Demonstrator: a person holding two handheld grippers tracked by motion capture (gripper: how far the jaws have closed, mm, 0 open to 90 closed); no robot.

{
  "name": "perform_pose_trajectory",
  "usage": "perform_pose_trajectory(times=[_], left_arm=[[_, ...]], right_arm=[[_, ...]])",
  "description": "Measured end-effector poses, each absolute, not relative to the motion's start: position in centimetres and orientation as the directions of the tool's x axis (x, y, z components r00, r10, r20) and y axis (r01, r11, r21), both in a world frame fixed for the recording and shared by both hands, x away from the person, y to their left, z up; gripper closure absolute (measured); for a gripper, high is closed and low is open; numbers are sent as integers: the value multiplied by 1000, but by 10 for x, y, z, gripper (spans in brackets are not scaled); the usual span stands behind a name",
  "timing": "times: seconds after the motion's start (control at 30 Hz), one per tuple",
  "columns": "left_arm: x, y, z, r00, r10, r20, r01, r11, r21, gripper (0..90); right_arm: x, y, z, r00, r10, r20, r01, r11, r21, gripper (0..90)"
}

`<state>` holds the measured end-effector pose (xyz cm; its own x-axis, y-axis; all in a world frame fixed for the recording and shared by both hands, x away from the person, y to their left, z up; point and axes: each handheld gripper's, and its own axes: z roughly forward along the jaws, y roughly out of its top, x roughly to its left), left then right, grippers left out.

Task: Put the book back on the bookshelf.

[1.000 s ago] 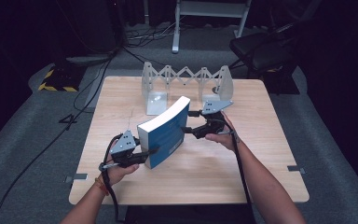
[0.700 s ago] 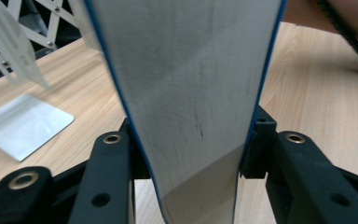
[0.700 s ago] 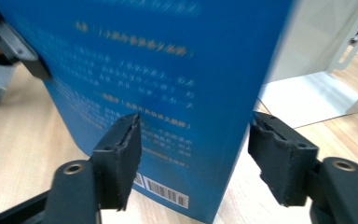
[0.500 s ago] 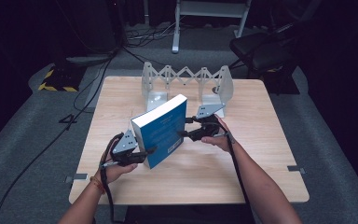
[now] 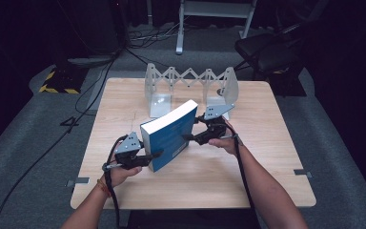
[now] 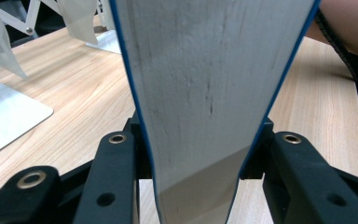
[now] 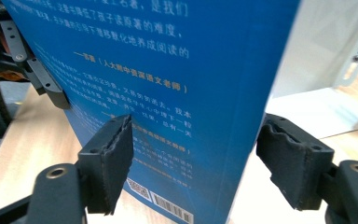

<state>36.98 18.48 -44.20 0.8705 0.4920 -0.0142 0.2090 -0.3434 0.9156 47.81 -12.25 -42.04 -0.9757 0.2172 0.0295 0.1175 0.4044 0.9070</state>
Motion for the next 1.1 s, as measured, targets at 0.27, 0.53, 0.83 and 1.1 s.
perform_pose_trajectory(times=[0.27, 0.53, 0.83, 1.1], left_arm=[[389, 162, -439, 895, 445, -20, 193, -347, 918, 600], [413, 118, -440, 928, 365, -70, 199, -329, 923, 585], [428, 80, -435, 964, 243, -107, 183, -318, 930, 532], [427, 87, -430, 956, 290, -44, 149, -349, 925, 547]], right_arm=[[464, -145, -407, -956, 289, -41, 98, 451, 887, 293], [446, -200, -409, -913, 406, -35, 139, 391, 910, 331], [410, -243, -408, -896, 443, -33, 148, 367, 918, 442], [426, -242, -413, -898, 441, -12, 151, 334, 930, 433]])
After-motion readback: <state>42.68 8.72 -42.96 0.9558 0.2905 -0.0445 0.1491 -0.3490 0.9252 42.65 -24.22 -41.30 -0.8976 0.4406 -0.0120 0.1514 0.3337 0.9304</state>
